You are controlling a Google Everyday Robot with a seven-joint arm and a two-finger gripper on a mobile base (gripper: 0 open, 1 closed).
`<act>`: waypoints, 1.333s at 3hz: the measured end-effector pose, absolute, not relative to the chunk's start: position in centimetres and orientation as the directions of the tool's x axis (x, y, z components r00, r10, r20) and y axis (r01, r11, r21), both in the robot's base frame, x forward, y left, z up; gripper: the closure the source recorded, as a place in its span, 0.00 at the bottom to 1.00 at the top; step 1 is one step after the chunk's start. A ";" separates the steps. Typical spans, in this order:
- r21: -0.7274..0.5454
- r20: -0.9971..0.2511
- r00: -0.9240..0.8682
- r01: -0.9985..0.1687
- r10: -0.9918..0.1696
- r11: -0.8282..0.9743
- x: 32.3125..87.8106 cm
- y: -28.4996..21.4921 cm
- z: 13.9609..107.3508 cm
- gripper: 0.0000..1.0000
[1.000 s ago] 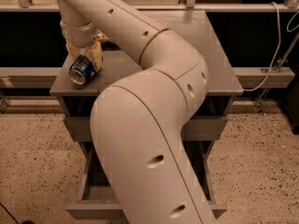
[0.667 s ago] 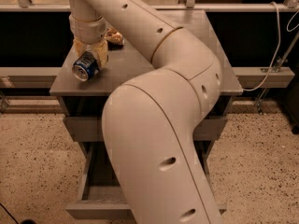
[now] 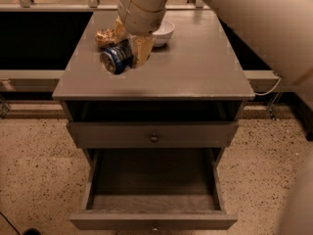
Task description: Place pepsi can into middle drawer
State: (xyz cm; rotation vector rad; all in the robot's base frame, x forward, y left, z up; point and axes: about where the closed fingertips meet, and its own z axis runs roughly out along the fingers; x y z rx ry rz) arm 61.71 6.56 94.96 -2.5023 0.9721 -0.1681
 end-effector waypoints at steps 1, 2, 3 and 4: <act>-0.497 -0.117 0.633 -0.704 -0.766 -0.507 57.4 3.8 95.2 1.00; -0.439 -0.119 0.607 -0.742 -0.786 -0.507 56.2 2.2 91.7 1.00; -0.439 -0.119 0.609 -0.741 -0.784 -0.509 56.1 2.3 91.7 1.00; -0.437 -0.183 0.576 -0.773 -0.796 -0.459 55.1 2.8 89.8 1.00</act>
Offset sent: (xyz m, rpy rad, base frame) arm -0.0381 -0.0249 0.0060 0.0863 -0.0001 -0.1398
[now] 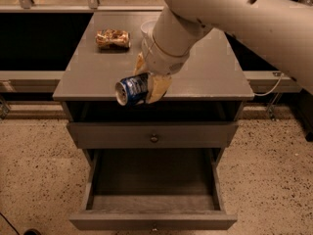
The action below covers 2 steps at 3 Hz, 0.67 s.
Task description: Place pepsi can into middle drawer
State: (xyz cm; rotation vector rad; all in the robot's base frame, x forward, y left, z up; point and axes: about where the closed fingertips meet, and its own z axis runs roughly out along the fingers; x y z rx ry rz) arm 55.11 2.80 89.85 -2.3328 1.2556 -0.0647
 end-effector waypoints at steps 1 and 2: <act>-0.444 -0.301 0.483 -0.834 -0.822 -0.327 51.4 3.9 86.2 1.00; -0.447 -0.290 0.489 -0.829 -0.823 -0.336 51.5 3.9 85.9 1.00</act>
Offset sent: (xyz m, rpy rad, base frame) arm -0.0301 0.0100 -0.0223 0.0968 0.0369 -0.0808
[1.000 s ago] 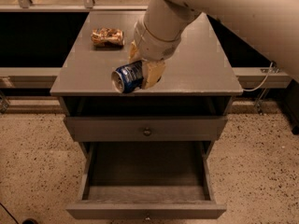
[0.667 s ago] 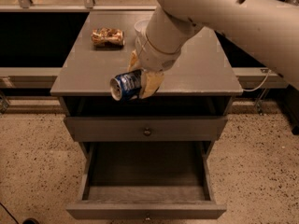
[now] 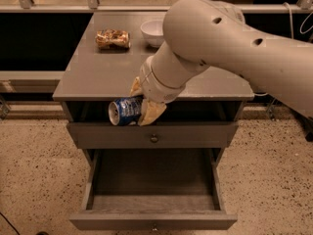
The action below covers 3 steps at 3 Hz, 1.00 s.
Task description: Place pepsi can into middle drawer
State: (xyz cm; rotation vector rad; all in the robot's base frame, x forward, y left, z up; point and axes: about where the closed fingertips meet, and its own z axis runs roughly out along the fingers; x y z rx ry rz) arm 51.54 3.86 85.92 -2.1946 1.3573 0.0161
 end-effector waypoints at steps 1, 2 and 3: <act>-0.418 -0.356 0.466 -0.855 -0.810 -0.308 51.3 4.0 83.1 1.00; -0.373 -0.536 0.429 -0.893 -0.727 -0.251 49.8 5.1 75.5 1.00; -0.420 -0.724 0.385 -0.904 -0.572 -0.077 51.2 6.8 73.7 1.00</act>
Offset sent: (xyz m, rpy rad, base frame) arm 0.0282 -0.0384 -0.1566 0.7709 0.0897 -0.1747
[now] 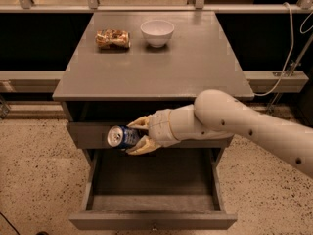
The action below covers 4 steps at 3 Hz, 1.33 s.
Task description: Place pepsi can into middle drawer
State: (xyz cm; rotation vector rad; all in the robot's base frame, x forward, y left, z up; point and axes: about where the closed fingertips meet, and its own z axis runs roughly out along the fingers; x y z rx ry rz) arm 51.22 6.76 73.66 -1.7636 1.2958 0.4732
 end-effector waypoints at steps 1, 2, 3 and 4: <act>-0.452 -0.809 0.373 -0.889 -0.454 0.075 53.4 4.3 71.7 1.00; -0.420 -0.842 0.349 -0.903 -0.411 0.094 53.4 3.8 68.3 1.00; -0.394 -0.841 0.321 -0.915 -0.435 0.086 53.6 3.7 67.6 1.00; -0.314 -0.839 0.212 -0.941 -0.501 0.128 53.6 1.1 62.8 1.00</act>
Offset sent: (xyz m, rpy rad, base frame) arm 0.0214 -0.0244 -0.0184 0.1872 -0.0344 -0.0748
